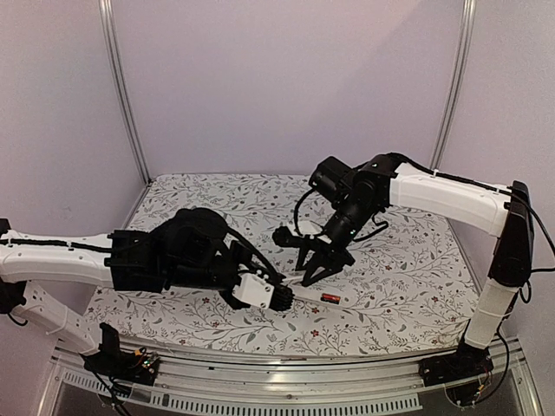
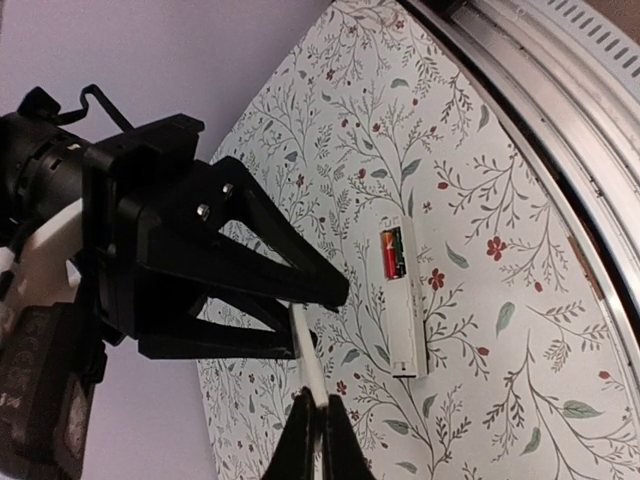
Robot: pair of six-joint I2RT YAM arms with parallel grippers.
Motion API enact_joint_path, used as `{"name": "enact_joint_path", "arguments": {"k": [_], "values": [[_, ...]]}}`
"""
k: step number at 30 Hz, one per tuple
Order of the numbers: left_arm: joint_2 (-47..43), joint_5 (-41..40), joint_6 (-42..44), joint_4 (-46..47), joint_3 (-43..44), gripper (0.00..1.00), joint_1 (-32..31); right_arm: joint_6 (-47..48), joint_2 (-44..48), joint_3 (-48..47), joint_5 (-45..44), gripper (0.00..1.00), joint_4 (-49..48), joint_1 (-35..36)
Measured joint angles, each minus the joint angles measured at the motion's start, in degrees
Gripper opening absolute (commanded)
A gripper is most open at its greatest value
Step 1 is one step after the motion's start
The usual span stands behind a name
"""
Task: Load the batteries into the remote control
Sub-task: Pass from the left arm to the right
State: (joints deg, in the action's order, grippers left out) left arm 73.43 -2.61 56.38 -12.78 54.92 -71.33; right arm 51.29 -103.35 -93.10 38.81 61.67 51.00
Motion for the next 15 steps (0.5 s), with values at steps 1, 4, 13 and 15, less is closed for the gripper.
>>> {"name": "enact_joint_path", "arguments": {"k": [1,4,13,15], "values": [[0.0,-0.1,0.0,0.0,-0.1,0.00,0.0,0.2,0.0,0.0,0.1,0.29,0.2,0.0],[-0.3,-0.9,0.0,0.2,-0.2,0.00,0.0,0.2,0.0,0.0,0.5,0.26,0.9,0.1],[-0.4,-1.4,-0.1,0.1,-0.2,0.00,0.0,-0.1,0.1,0.0,0.5,0.20,1.3,0.4],[-0.4,-1.6,-0.3,0.2,-0.2,0.05,0.0,-0.3,0.2,0.0,0.2,0.19,1.2,0.4]]}}
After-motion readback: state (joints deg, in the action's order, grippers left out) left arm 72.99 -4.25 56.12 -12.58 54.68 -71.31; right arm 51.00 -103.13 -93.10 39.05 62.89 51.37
